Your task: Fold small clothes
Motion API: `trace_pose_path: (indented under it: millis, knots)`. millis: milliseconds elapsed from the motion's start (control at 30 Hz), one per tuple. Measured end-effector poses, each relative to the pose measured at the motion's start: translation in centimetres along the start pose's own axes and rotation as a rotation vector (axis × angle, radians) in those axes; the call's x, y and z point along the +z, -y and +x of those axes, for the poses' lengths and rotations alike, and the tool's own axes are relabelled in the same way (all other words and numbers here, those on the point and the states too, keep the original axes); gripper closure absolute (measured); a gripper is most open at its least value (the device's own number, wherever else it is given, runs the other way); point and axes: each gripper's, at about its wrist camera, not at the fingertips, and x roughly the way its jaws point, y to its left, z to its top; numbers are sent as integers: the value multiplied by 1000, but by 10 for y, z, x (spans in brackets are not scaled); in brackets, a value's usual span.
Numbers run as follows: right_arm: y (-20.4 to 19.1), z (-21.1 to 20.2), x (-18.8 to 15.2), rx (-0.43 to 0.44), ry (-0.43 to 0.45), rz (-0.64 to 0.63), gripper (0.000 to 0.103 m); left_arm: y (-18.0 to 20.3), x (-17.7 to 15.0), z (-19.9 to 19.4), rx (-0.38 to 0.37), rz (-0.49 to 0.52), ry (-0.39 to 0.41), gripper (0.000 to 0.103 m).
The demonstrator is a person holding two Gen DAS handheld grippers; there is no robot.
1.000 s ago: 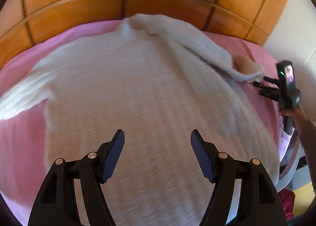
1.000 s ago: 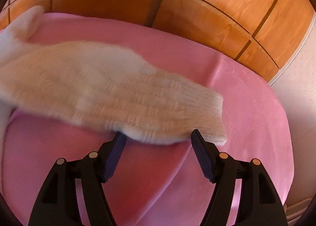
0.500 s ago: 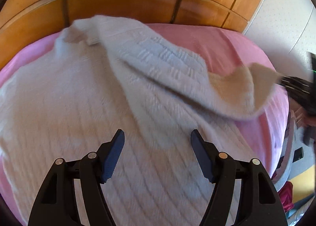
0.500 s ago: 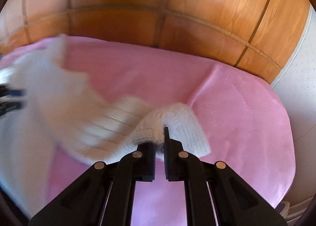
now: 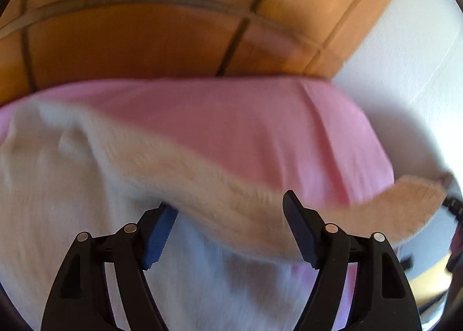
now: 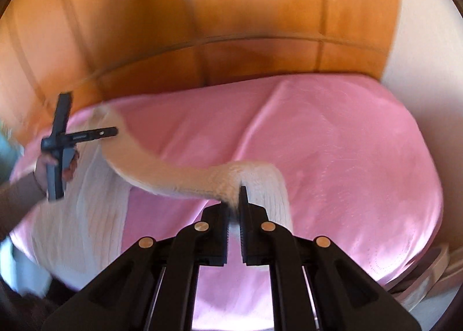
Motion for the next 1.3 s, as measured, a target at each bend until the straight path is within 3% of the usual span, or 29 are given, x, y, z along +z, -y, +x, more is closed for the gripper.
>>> trace_pose_path:
  millis: [167, 233, 300, 333, 467, 633, 700, 833, 867, 900, 967, 1000, 1100, 1167, 1200, 1267, 1300]
  knots:
    - [59, 71, 45, -119, -80, 203, 97, -11, 50, -5, 21, -124, 111, 26]
    - [76, 94, 57, -147, -70, 266, 89, -19, 57, -19, 91, -146, 160, 25]
    - [86, 103, 62, -243, -11, 316, 36, -33, 47, -36, 117, -154, 171, 25]
    - [90, 102, 59, -246, 26, 358, 33, -44, 36, -45, 172, -138, 160, 25]
    - [85, 103, 24, -80, 82, 495, 34, -82, -18, -73, 269, -117, 128, 25]
    - [70, 150, -20, 126, 13, 629, 36, -122, -105, -111, 326, -197, 63, 25]
    - [69, 178, -23, 183, -17, 701, 43, -128, -126, -131, 339, -225, 67, 25]
    - [69, 200, -2, 135, 63, 742, 45, -136, -175, -175, 355, -305, 82, 25]
    - [69, 203, 3, 125, 70, 752, 50, -135, -181, -177, 359, -315, 84, 25]
    - [71, 206, 9, 106, 67, 753, 75, -136, -193, -186, 365, -336, 83, 25]
    - [64, 207, 24, 82, 34, 701, 97, -141, -210, -198, 363, -375, 76, 25]
    - [56, 196, 35, 38, 42, 638, 97, -142, -221, -205, 357, -390, 65, 25]
    - [40, 154, 49, 15, 124, 535, 98, -141, -240, -218, 395, -385, 44, 25]
    - [38, 135, 53, -103, 143, 483, 98, -144, -254, -231, 400, -411, 40, 25]
    - [42, 134, 52, -173, 120, 472, 98, -146, -260, -238, 411, -427, 41, 25]
    - [47, 141, 45, -211, 64, 467, 96, -149, -272, -254, 453, -434, 53, 25]
    - [46, 145, 41, -196, 50, 469, 86, -151, -279, -264, 473, -431, 57, 25]
